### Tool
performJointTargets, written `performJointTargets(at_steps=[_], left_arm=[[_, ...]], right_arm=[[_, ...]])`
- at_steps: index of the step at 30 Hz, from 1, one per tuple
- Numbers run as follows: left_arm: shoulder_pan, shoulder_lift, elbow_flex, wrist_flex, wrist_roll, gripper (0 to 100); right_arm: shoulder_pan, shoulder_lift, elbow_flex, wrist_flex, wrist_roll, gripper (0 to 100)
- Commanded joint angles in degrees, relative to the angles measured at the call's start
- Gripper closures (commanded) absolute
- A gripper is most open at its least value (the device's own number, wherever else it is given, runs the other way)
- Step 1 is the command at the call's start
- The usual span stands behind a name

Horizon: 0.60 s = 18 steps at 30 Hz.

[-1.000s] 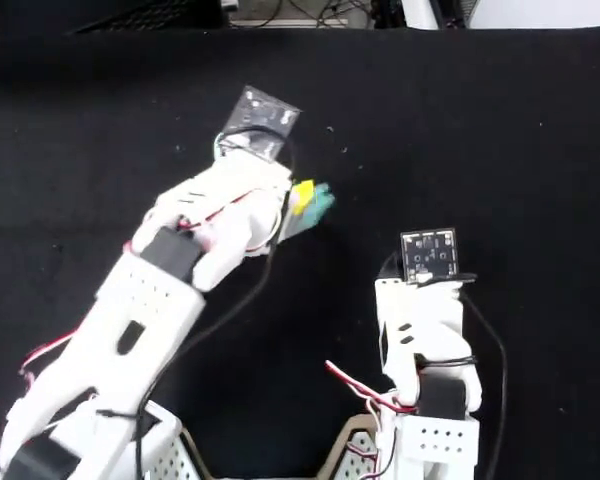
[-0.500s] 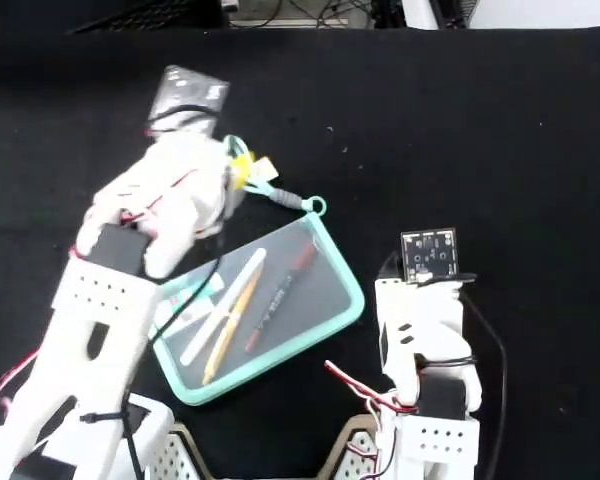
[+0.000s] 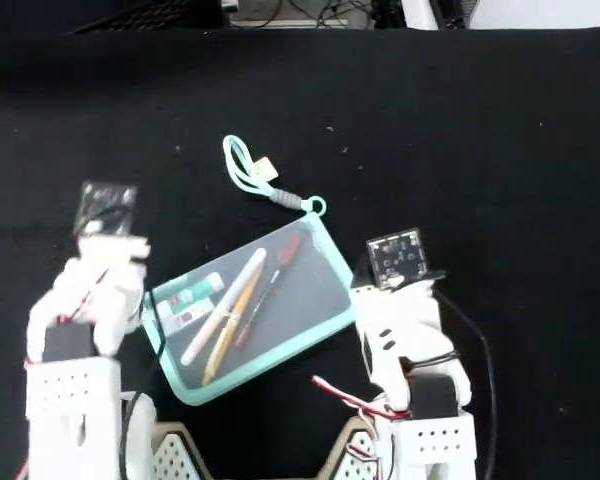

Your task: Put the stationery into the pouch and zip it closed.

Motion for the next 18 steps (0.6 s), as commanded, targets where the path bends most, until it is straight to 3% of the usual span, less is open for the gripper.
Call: performJointTargets(at_steps=[1, 7, 10, 18], left_arm=[[-3.7, -12.6, 7.6, 0.0, -0.7, 97], [-4.2, -33.6, 21.7, 2.5, -0.6, 97], [-2.8, -32.2, 22.5, 5.6, -0.4, 97], [2.2, -30.9, 24.0, 12.2, -0.4, 97]], right_arm=[[-0.5, -3.6, -0.1, 5.7, -0.4, 98.6], [-0.5, -3.6, -0.1, 15.3, -0.4, 98.6], [-0.5, -3.6, -0.1, 20.7, -0.4, 98.6], [-0.4, -3.6, -0.1, 20.7, -0.4, 98.6]])
